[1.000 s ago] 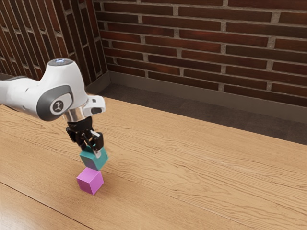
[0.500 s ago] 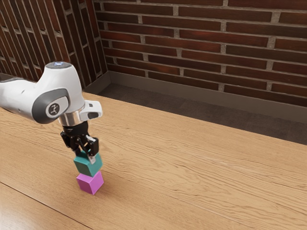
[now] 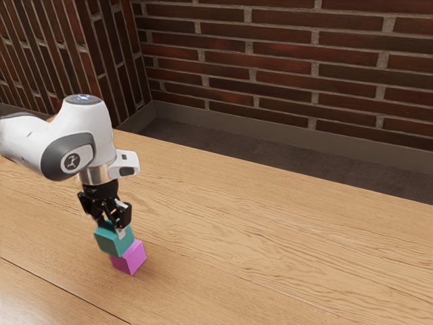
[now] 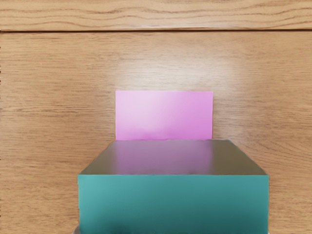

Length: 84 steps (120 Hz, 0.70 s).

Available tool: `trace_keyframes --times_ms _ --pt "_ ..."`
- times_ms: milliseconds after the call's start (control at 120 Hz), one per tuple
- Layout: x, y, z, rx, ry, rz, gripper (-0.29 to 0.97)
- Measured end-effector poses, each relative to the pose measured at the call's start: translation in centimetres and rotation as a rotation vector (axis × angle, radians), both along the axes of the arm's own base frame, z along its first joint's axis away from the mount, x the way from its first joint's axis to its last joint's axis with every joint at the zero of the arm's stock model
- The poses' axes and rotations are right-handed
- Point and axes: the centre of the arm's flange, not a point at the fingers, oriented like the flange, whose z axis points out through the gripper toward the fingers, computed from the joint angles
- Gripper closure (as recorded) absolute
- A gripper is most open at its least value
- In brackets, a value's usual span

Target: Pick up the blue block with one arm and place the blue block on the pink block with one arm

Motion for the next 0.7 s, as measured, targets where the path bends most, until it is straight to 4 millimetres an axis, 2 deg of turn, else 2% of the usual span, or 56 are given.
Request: trace_keyframes --times_ms 142,700 --pt "1.0 0.1 0.0 0.011 -0.002 -0.002 0.50" --pt "1.6 -0.1 -1.4 0.019 0.002 0.002 0.50"
